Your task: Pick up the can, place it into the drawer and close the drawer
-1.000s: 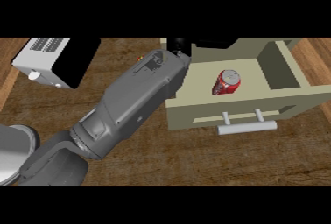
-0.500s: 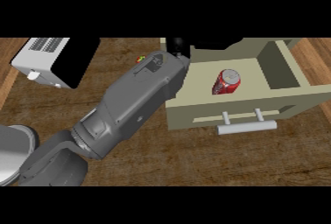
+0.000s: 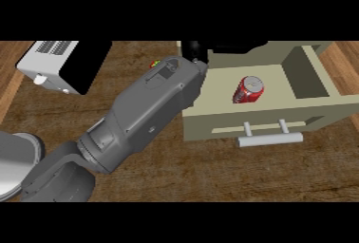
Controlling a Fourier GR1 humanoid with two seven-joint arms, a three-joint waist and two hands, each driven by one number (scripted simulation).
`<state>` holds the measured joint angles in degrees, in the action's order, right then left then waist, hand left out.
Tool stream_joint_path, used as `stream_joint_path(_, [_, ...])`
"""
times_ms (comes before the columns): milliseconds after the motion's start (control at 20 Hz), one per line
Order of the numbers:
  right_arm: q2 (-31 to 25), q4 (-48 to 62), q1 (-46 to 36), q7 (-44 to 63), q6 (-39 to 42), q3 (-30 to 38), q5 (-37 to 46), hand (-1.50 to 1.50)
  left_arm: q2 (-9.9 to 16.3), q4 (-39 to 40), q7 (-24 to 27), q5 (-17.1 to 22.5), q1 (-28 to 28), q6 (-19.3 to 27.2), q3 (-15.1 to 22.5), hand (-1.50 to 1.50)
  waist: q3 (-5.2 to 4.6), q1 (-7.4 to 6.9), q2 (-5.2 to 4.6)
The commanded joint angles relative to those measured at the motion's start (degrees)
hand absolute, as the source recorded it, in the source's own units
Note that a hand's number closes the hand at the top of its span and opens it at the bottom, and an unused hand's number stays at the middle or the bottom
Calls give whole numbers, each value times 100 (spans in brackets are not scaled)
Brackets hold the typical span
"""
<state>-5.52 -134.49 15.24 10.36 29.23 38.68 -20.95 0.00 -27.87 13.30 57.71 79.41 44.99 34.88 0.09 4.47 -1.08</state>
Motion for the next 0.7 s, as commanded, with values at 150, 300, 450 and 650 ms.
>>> stream_joint_path(150, [-163,-228,-680,-468,57,-505,1380,-150,0,-139,324,199,108,141,93,-150,0,-117,-10])
stream_joint_path(300, [-46,-619,-780,-304,-31,-1024,2301,-150,0,-31,384,178,97,-106,-80,-150,-10,-309,18])
stream_joint_path(450, [-86,-321,-1151,-438,-75,-1491,3062,-150,0,14,161,248,463,178,-66,-150,-5,-294,21])
stream_joint_path(650, [26,262,-1448,-940,-332,-2197,4424,-150,0,-162,166,306,177,21,-94,-150,-6,-447,42])
